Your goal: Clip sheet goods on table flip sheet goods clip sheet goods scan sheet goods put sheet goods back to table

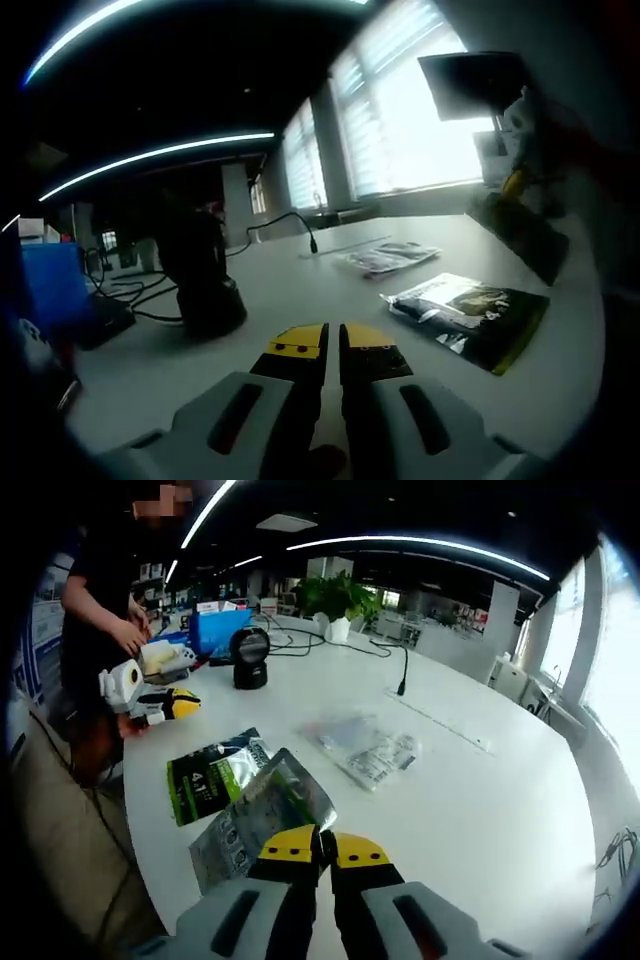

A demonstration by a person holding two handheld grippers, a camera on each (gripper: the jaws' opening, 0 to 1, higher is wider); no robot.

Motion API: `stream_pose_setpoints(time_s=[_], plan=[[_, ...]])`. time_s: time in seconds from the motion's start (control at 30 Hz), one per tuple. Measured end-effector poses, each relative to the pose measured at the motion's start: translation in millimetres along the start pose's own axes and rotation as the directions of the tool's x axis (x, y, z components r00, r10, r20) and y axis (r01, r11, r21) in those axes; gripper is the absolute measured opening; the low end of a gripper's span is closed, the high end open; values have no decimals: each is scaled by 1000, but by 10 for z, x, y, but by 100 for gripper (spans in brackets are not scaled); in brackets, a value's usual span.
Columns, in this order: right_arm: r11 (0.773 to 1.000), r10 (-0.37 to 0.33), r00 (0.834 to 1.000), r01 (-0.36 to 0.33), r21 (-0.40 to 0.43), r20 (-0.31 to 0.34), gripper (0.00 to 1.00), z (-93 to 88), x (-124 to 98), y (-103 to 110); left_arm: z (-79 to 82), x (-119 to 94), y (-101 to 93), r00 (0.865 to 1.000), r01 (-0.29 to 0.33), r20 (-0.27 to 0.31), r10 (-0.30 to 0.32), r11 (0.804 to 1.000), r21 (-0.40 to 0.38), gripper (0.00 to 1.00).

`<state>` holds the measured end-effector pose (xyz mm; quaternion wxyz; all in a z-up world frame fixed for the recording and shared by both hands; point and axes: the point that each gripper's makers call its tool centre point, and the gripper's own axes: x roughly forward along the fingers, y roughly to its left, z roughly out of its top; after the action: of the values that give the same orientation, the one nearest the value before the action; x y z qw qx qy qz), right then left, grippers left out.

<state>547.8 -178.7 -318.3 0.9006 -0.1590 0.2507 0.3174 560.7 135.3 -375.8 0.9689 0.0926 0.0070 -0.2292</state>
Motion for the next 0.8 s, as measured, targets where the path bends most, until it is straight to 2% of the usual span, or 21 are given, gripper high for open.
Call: stream_pose_setpoints(time_s=[0.3,0.57,0.8], plan=[[1000,-1,994,2,-9,105,1,377,-184,-38,13,-4,10,1000,-7,6,7,1000,1,0],[1000,9,991,-9,3,134,0,512,-163,-10,22,-6,0,1000,-3,4,3,1000,1,0],[999,32,982,-31,-9,184,0,751,-191,94,32,-10,1,1000,-5,8,5,1000,10,0]])
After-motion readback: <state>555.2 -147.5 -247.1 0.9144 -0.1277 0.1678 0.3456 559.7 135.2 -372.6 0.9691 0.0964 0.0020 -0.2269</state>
